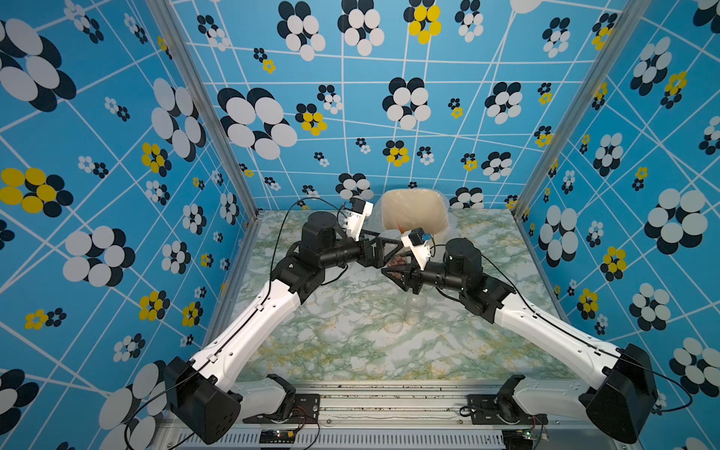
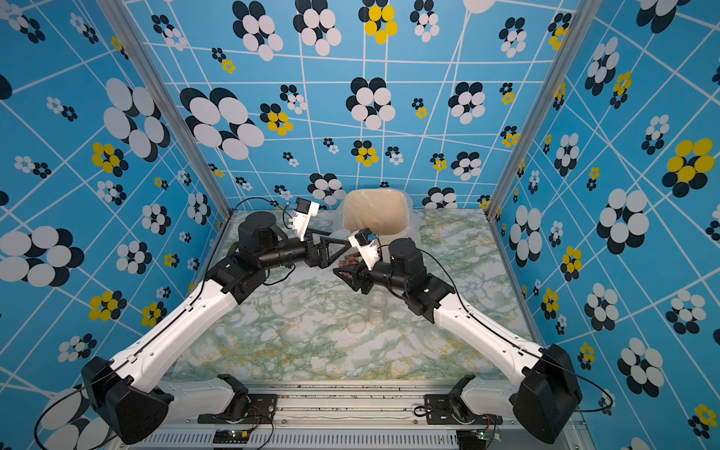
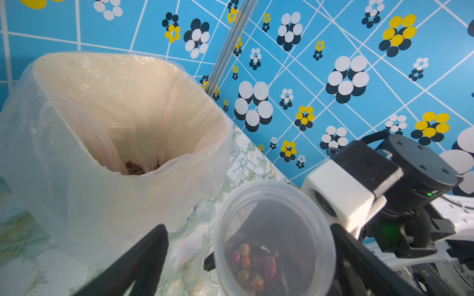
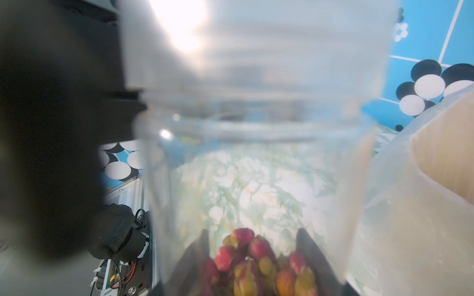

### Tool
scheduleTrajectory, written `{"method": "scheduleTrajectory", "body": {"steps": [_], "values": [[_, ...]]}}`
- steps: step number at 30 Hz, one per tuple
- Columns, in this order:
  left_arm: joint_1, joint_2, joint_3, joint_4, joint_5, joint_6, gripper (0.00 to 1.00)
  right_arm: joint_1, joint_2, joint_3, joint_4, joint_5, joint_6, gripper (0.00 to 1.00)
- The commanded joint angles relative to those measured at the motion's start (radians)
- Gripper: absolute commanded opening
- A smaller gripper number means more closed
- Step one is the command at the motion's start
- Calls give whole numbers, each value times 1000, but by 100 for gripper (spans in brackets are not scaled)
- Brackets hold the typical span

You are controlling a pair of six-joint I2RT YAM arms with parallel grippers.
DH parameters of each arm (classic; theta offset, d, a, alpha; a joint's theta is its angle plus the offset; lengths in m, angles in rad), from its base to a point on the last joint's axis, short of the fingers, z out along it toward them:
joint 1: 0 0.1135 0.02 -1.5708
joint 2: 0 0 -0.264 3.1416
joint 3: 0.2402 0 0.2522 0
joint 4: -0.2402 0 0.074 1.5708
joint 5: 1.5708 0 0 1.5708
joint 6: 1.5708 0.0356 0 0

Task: Empty the moldy dried flower tea in the jars
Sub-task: Unscrew the lid from the jar.

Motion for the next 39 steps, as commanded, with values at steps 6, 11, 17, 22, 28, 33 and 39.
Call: {"method": "scheduleTrajectory", "body": {"steps": [6,11,17,22,28,33,39], "values": [[132,-62,-37,134,346,9,99,-23,-7,-9,36,-171,31,0],[171,-29,-20,123,510,27,99,-33,11,11,36,-322,65,0],[170,1,-30,133,559,35,92,-33,47,29,60,-401,104,0],[170,10,-33,142,556,26,84,-33,64,37,65,-412,114,0],[171,21,-29,127,532,35,78,-33,72,42,69,-416,121,0],[169,32,-27,116,513,42,77,-33,73,41,69,-417,124,0],[171,32,-29,98,464,58,75,-33,75,42,71,-417,122,0]]}}
